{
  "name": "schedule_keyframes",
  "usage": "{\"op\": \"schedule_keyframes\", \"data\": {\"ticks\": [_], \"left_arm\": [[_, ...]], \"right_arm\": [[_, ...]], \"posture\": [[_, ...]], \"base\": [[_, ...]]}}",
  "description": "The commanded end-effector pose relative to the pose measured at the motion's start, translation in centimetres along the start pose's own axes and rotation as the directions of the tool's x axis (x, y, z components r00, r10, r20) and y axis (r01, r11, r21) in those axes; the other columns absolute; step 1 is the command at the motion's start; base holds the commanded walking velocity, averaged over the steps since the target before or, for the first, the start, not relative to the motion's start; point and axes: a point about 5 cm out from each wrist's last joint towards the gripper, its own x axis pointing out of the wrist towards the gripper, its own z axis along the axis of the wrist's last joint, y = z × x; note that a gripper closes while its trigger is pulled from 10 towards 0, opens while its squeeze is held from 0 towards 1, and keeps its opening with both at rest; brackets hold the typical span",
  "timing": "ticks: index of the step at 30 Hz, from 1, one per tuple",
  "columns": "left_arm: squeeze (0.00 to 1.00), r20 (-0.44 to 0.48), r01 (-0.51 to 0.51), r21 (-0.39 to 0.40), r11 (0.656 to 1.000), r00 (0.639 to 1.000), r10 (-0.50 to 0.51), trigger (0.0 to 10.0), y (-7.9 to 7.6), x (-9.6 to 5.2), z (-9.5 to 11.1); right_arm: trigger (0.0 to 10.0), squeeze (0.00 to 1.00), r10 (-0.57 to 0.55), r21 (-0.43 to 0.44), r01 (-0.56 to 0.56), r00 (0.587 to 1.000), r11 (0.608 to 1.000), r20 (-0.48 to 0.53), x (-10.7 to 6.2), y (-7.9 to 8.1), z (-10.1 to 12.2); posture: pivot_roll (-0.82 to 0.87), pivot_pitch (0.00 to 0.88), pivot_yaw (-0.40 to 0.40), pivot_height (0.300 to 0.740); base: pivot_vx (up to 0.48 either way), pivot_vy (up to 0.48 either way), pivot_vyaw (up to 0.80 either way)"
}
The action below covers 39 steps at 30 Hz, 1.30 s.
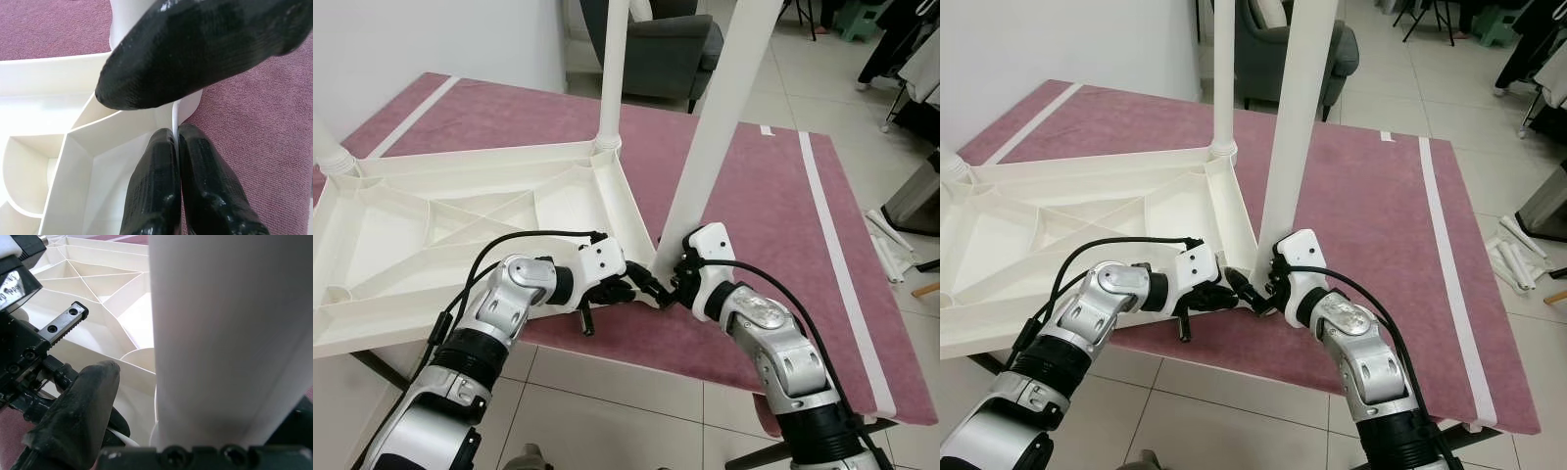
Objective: Building children table
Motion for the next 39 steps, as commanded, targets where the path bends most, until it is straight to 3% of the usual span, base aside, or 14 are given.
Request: {"op": "schedule_keyframes", "data": {"ticks": [1,6,8,12,13,14,15,16,17,23,26,31,38,39], "left_arm": [[0.0,-0.02,-0.18,-0.026,0.983,0.984,0.179,10.0,0.7,-0.3,-0.8],[0.0,-0.018,-0.176,-0.024,0.984,0.984,0.175,10.0,0.7,-0.4,-0.8],[0.0,-0.009,-0.149,-0.022,0.989,0.989,0.149,10.0,0.5,-0.6,-0.8],[0.0,-0.003,-0.133,-0.019,0.991,0.991,0.133,10.0,0.4,-0.7,-0.8],[0.0,0.009,-0.102,-0.017,0.995,0.995,0.103,10.0,0.1,-0.9,-0.7],[0.0,0.009,-0.102,-0.017,0.995,0.995,0.103,10.0,0.1,-0.9,-0.7],[0.0,0.017,-0.083,-0.016,0.996,0.996,0.083,10.0,-0.1,-1.0,-0.6],[0.0,0.021,-0.069,-0.013,0.997,0.997,0.07,10.0,-0.2,-1.2,-0.6],[0.0,0.02,-0.07,-0.013,0.997,0.997,0.07,10.0,-0.2,-1.2,-0.7],[0.0,0.021,-0.065,-0.015,0.998,0.998,0.066,10.0,-0.4,-1.3,-0.7],[0.0,0.021,-0.06,-0.013,0.998,0.998,0.061,10.0,-0.5,-1.4,-0.7],[0.0,0.023,-0.057,-0.011,0.998,0.998,0.057,10.0,-0.6,-1.5,-0.6],[0.0,0.029,-0.048,-0.011,0.999,0.998,0.049,10.0,-0.8,-1.5,-0.5],[0.0,0.032,-0.051,-0.011,0.999,0.998,0.051,10.0,-0.8,-1.5,-0.5]], "right_arm": [[10.0,0.0,0.002,-0.004,-0.002,1.0,1.0,0.011,-0.1,-0.2,0.2],[10.0,0.0,0.048,-0.033,-0.049,0.999,0.998,-0.019,-0.4,-0.4,-0.1],[10.0,0.0,0.173,-0.076,-0.181,0.98,0.981,-0.104,-1.4,-1.1,-0.8],[10.0,0.0,0.208,-0.079,-0.22,0.969,0.972,-0.135,-1.8,-1.7,-1.1],[10.0,0.0,0.223,-0.071,-0.236,0.962,0.969,-0.156,-1.8,-3.1,-1.1],[10.0,0.0,0.223,-0.071,-0.236,0.962,0.969,-0.156,-1.8,-3.1,-1.1],[10.0,0.0,0.225,-0.063,-0.238,0.961,0.969,-0.162,-1.8,-4.1,-1.0],[10.0,0.0,0.206,-0.058,-0.217,0.966,0.974,-0.159,-1.0,-5.7,-0.6],[10.0,0.0,0.201,-0.058,-0.212,0.967,0.975,-0.157,-0.9,-5.9,-0.6],[10.0,0.0,0.237,-0.024,-0.241,0.965,0.97,-0.112,0.1,-5.7,0.0],[10.0,0.0,0.35,0.02,-0.349,0.935,0.937,-0.06,1.1,-4.4,0.7],[10.0,0.0,0.435,0.038,-0.433,0.899,0.9,-0.057,1.6,-3.6,0.8],[10.0,0.0,0.466,0.03,-0.465,0.881,0.885,-0.08,2.2,-3.9,0.7],[9.6,0.0,0.445,0.017,-0.446,0.89,0.895,-0.099,2.5,-4.4,0.5]], "posture": [[0.11,0.0,-0.016,0.74],[0.11,0.0,-0.015,0.74],[0.11,0.0,-0.01,0.74],[0.11,0.0,-0.009,0.74],[0.12,0.0,-0.008,0.74],[0.12,0.0,-0.008,0.74],[0.12,0.0,-0.008,0.74],[0.13,0.0,-0.008,0.74],[0.13,0.0,-0.008,0.74],[0.14,0.001,-0.009,0.74],[0.15,0.004,-0.008,0.74],[0.16,0.004,-0.009,0.74],[0.16,0.002,-0.012,0.74],[0.16,0.002,-0.015,0.74]], "base": [[0.0,0.0,0.0],[0.0,0.0,0.0],[0.0,0.0,0.0],[0.0,0.0,0.0],[0.0,0.0,0.0],[0.0,0.0,0.0],[0.0,0.0,0.0],[0.0,0.0,0.0],[0.0,0.0,0.0],[0.0,0.0,0.0],[0.0,0.0,0.0],[0.0,0.0,0.0],[0.0,0.0,0.0],[0.0,0.0,0.0]]}}
